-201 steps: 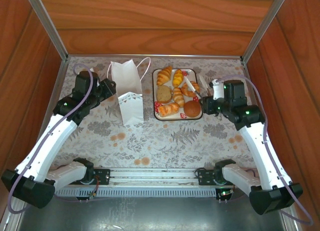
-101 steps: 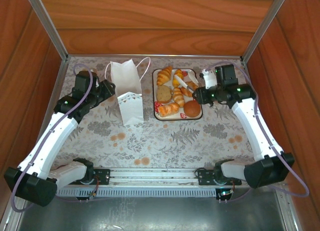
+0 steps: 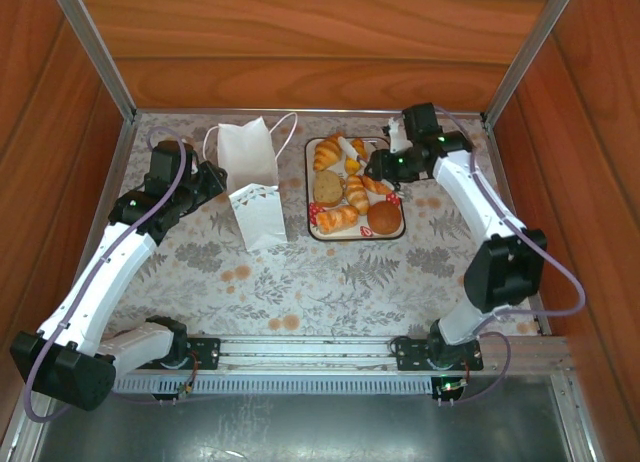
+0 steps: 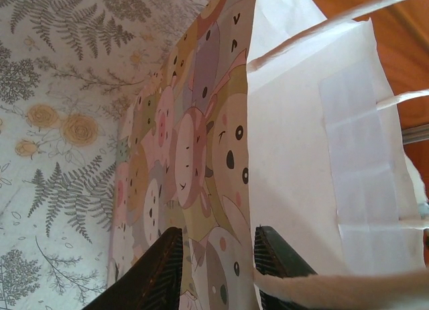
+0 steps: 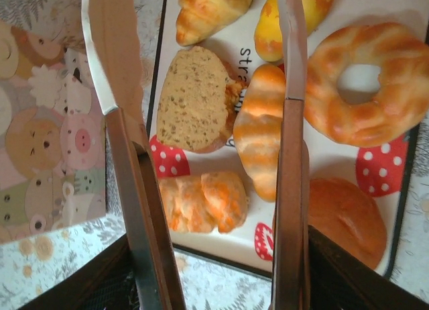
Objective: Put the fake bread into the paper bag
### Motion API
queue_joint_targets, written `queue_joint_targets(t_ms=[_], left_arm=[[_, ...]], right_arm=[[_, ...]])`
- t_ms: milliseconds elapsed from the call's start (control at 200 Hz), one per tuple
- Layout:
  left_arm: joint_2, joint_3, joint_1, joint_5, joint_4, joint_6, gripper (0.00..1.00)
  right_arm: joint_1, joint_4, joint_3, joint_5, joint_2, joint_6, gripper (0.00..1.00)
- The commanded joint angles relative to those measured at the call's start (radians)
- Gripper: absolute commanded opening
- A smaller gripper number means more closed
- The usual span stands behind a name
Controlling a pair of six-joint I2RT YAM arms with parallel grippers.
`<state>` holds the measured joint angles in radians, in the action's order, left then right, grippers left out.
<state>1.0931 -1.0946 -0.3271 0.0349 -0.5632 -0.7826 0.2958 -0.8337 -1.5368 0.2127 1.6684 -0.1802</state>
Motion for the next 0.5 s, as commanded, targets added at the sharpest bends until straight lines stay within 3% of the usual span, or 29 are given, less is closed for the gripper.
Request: queue_joint_targets(t_ms=[0,155,495], left_arm=[[-0.010,-0.021,0.007,0.015,-0.014,0.002,0.33],[-0.016,-0.017,0.006,0.014,-0.014,0.003,0.29],[-0.023,-0.015,0.007,0.024,-0.012,0.000,0.25]], right_arm=[[0.014,0.003,-0.079,0.032,0.083,-0.075,0.60],[0.037,0.017,-0.165,0.037,0.183,-0.105,0.60],[0.107,-0.025,-0.337,-0.106,0.348,-0.132,0.64]])
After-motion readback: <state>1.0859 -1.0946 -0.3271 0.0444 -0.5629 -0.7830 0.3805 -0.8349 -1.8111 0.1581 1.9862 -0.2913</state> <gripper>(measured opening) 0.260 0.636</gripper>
